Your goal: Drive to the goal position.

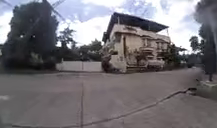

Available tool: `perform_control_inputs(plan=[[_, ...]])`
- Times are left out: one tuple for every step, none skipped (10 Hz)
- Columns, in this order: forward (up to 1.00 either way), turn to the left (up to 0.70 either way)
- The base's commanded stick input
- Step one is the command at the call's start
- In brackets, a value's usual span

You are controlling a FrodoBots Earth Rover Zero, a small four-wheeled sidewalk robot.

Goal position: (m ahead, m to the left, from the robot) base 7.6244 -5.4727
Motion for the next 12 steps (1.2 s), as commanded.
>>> perform_control_inputs(plan=[[0.50,-0.28],[0.50,-0.50],[0.50,-0.50],[0.50,-0.50],[0.50,-0.50],[0.50,-0.50],[0.50,-0.50],[0.50,-0.50],[0.50,-0.50],[0.50,-0.50],[0.50,-0.50],[0.50,-0.14]])
